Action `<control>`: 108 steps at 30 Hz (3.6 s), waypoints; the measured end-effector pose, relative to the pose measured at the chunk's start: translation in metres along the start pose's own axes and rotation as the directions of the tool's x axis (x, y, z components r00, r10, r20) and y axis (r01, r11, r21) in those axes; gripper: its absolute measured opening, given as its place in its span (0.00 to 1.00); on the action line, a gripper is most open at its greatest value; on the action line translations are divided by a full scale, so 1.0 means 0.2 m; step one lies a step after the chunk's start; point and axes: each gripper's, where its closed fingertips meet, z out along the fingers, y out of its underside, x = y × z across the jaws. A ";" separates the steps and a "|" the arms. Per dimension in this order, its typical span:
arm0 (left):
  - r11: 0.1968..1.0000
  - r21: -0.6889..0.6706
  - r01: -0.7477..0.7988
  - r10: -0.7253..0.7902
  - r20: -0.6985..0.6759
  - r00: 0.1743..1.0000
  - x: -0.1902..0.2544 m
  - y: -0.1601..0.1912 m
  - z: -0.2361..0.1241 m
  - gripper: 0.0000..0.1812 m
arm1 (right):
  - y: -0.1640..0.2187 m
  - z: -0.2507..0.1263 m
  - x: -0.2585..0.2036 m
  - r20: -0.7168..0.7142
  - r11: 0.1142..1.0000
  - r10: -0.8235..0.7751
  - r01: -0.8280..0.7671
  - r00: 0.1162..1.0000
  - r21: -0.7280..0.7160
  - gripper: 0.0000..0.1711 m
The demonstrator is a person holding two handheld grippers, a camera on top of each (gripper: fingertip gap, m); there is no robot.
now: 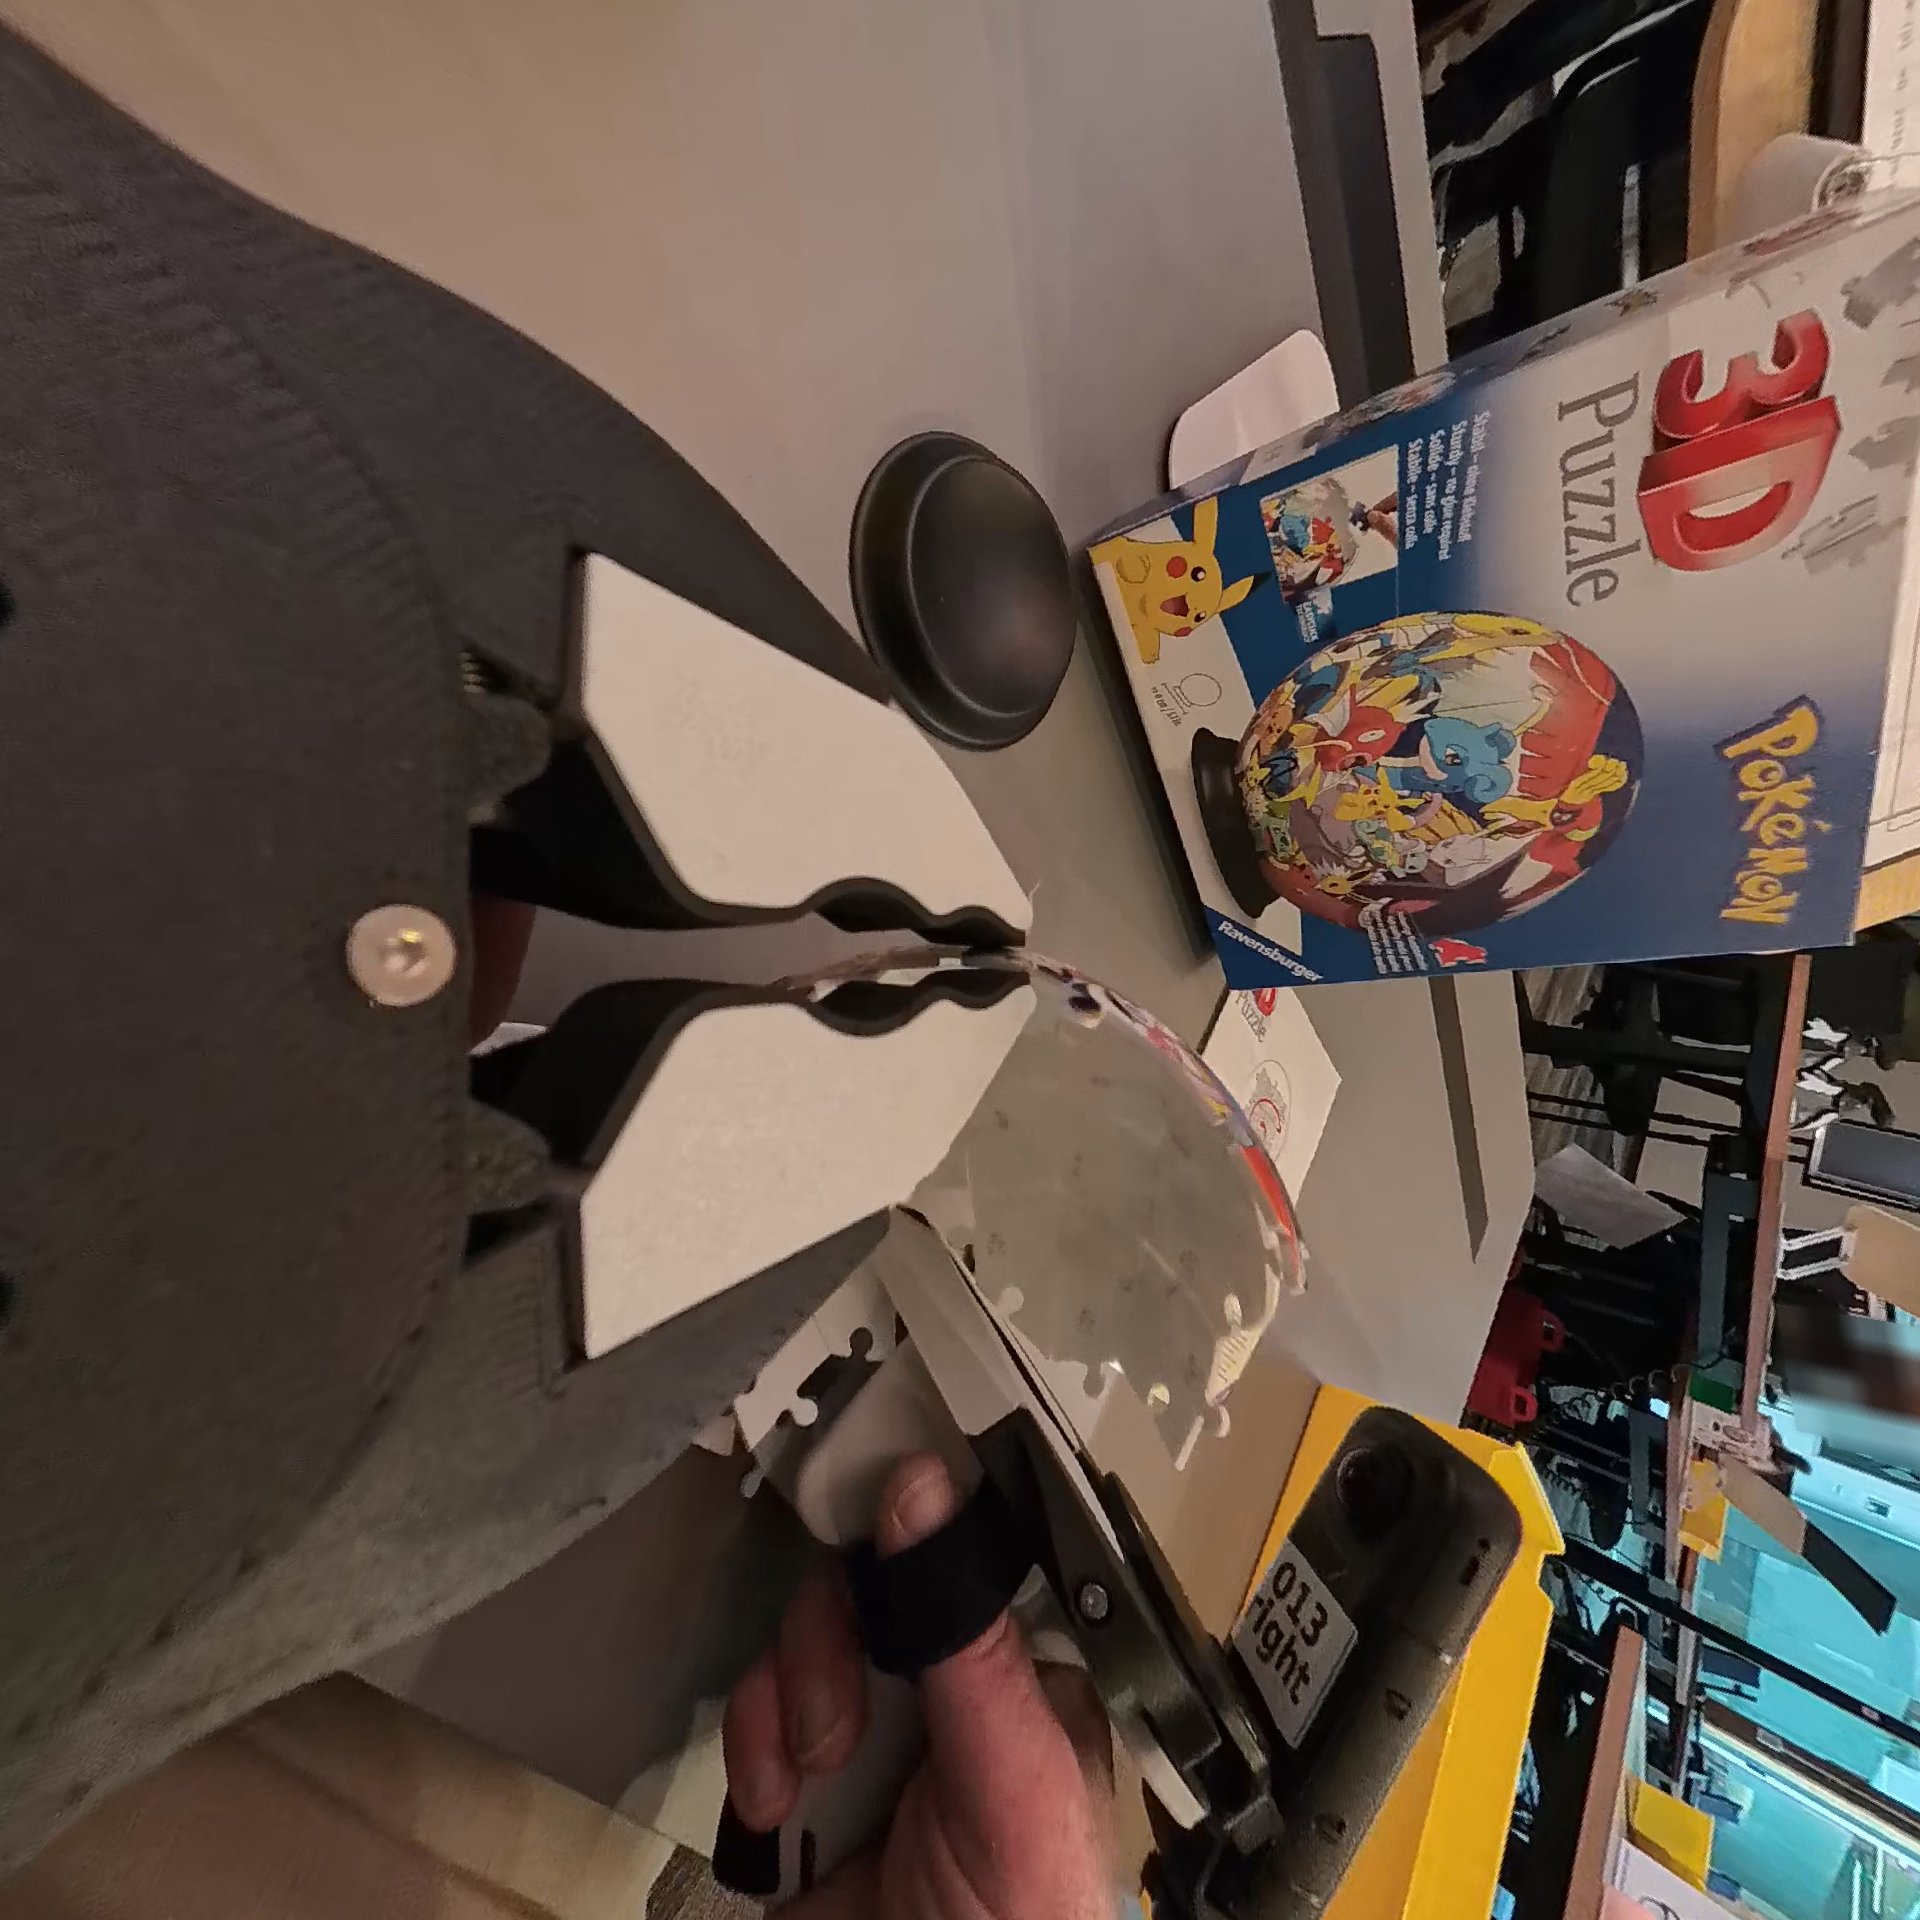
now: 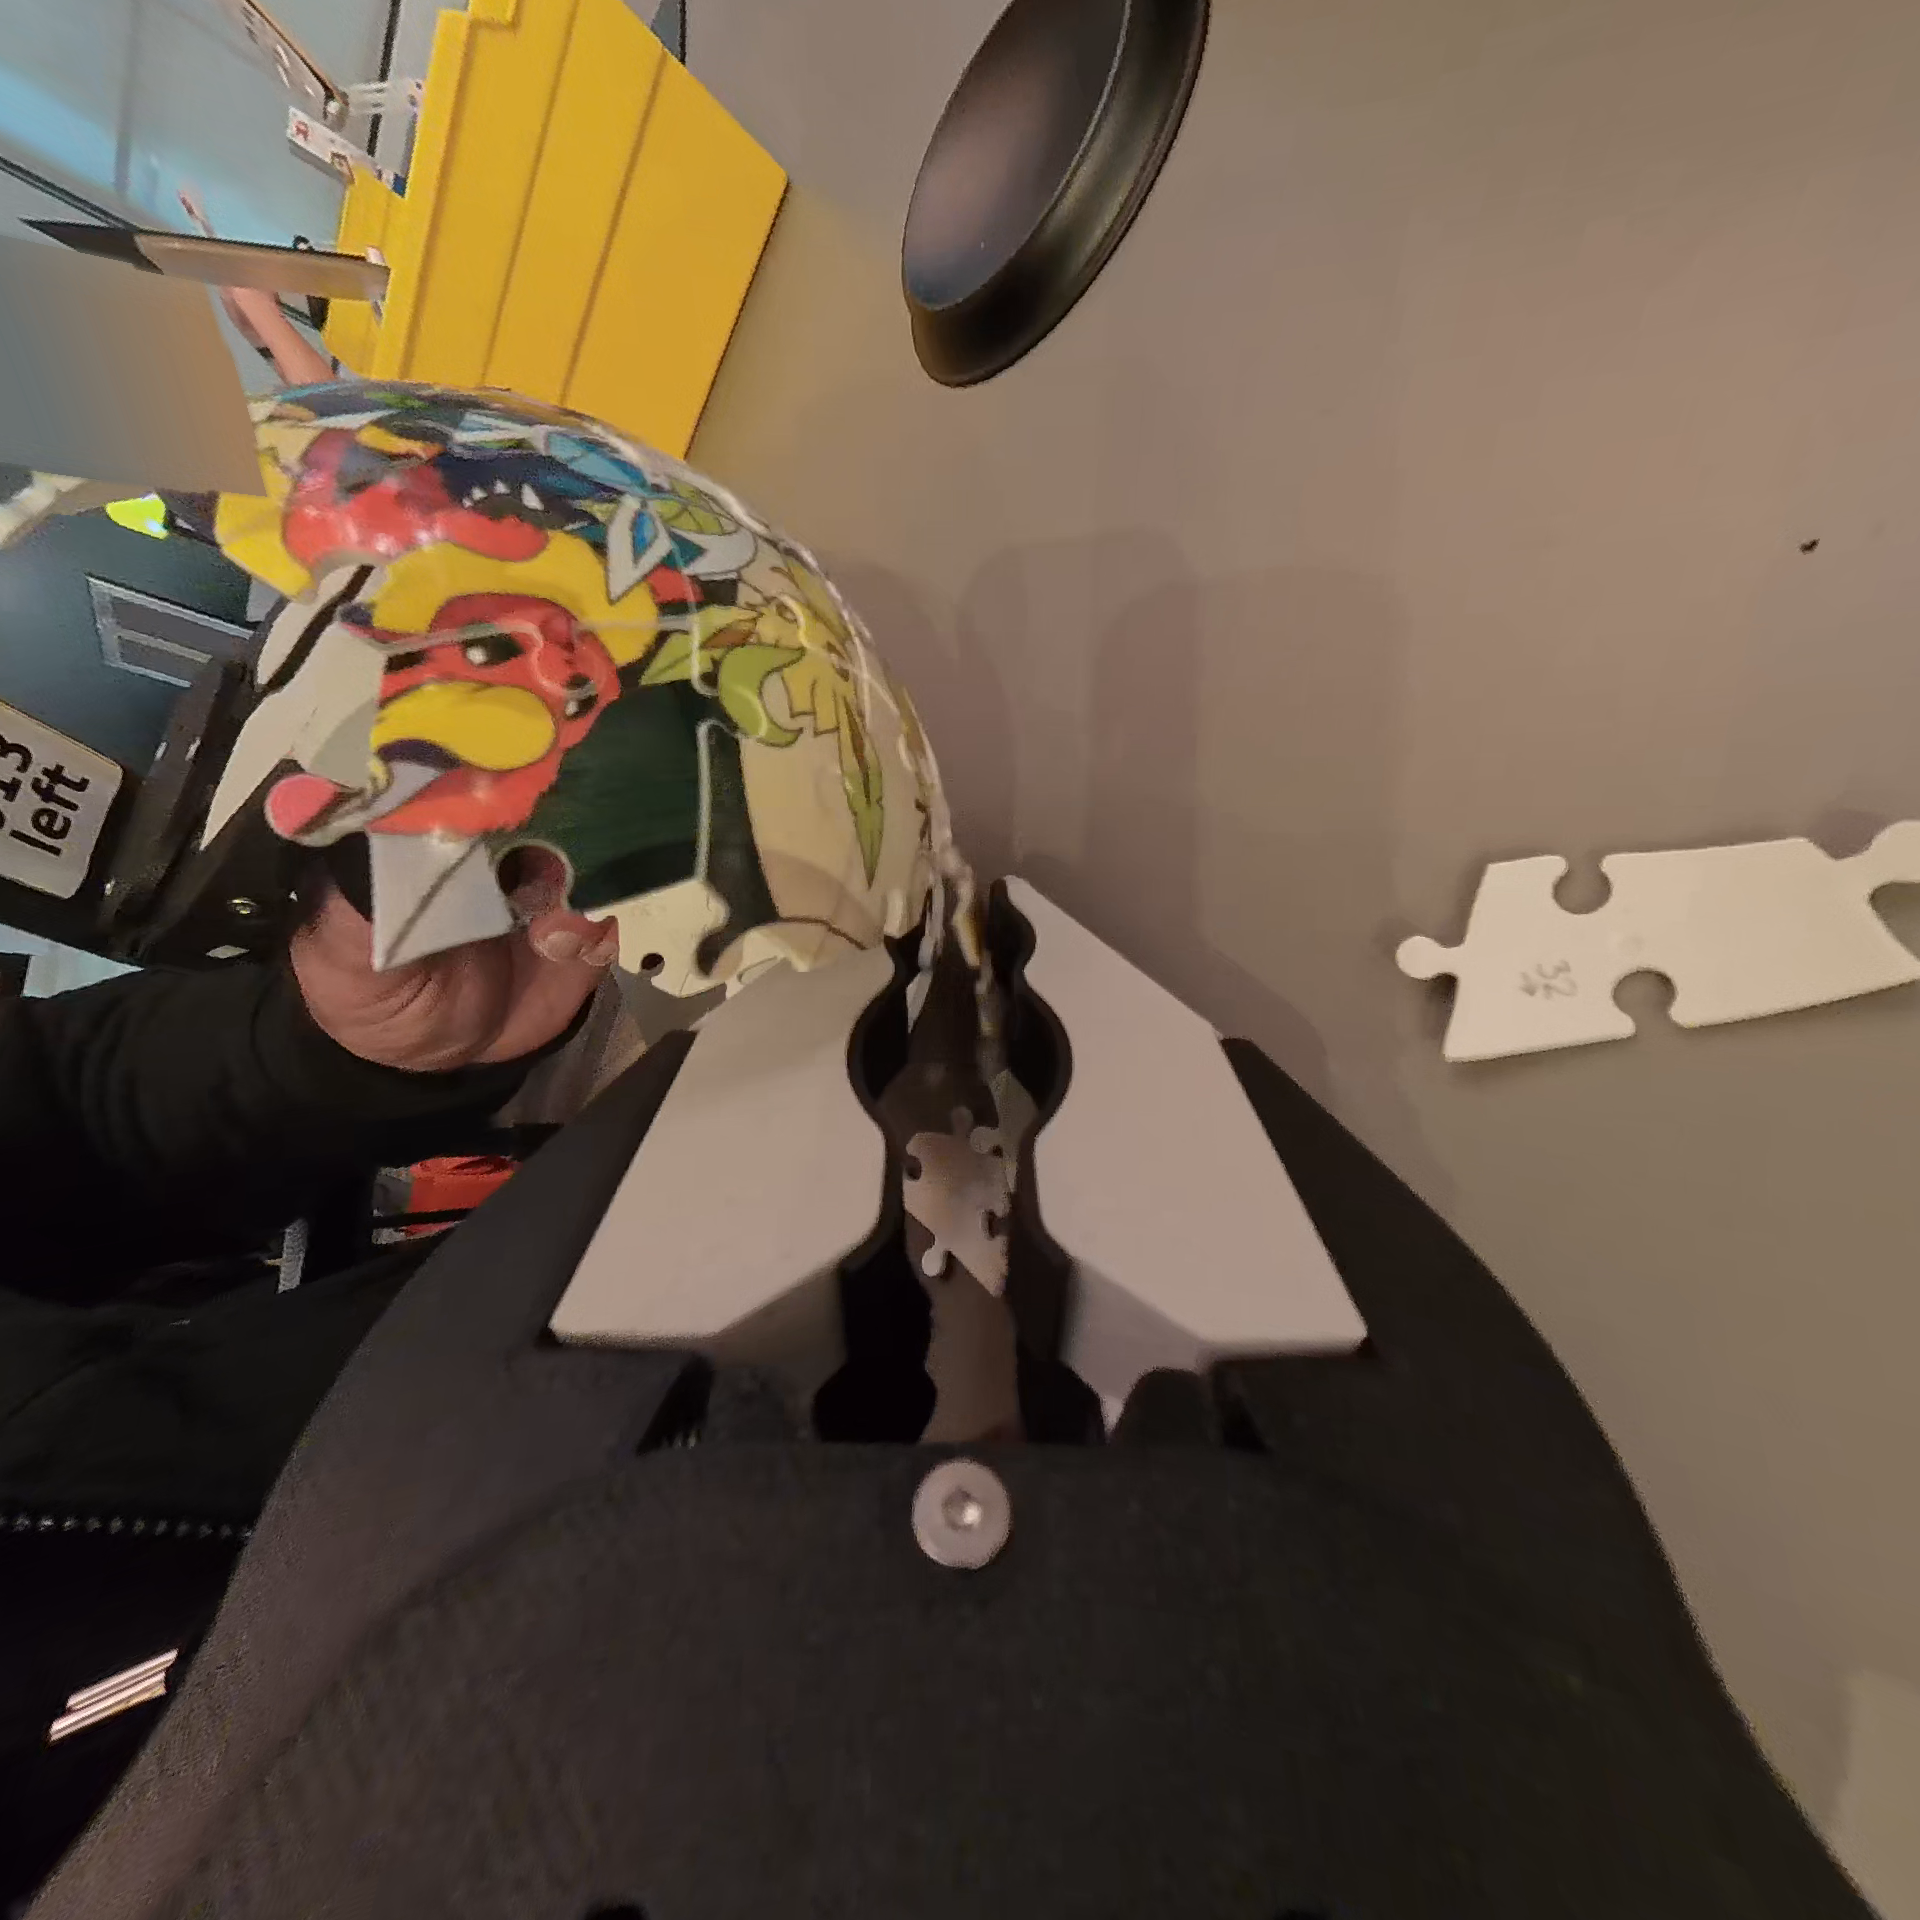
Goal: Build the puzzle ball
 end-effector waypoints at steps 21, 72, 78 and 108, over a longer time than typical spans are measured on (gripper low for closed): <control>0.997 0.080 0.011 -0.009 -0.026 1.000 0.02 -0.10 -0.03 0.02 | -0.06 -0.05 -0.08 0.146 0.996 0.055 -0.064 0.988 0.055 0.00; 0.981 0.063 0.181 -0.178 -0.052 0.983 -0.06 -0.06 0.00 0.02 | -0.03 -0.06 -0.08 0.161 0.998 0.052 -0.057 0.986 0.027 0.16; 0.982 0.035 0.184 -0.184 -0.010 0.983 -0.14 -0.04 0.02 0.02 | -0.06 -0.17 -0.08 0.157 0.998 0.007 -0.017 0.988 0.063 0.25; 0.991 -0.107 0.082 -0.074 0.076 0.994 -0.20 0.07 0.09 0.02 | 0.09 -0.19 0.16 -0.333 0.772 -0.634 0.544 0.698 -0.329 0.16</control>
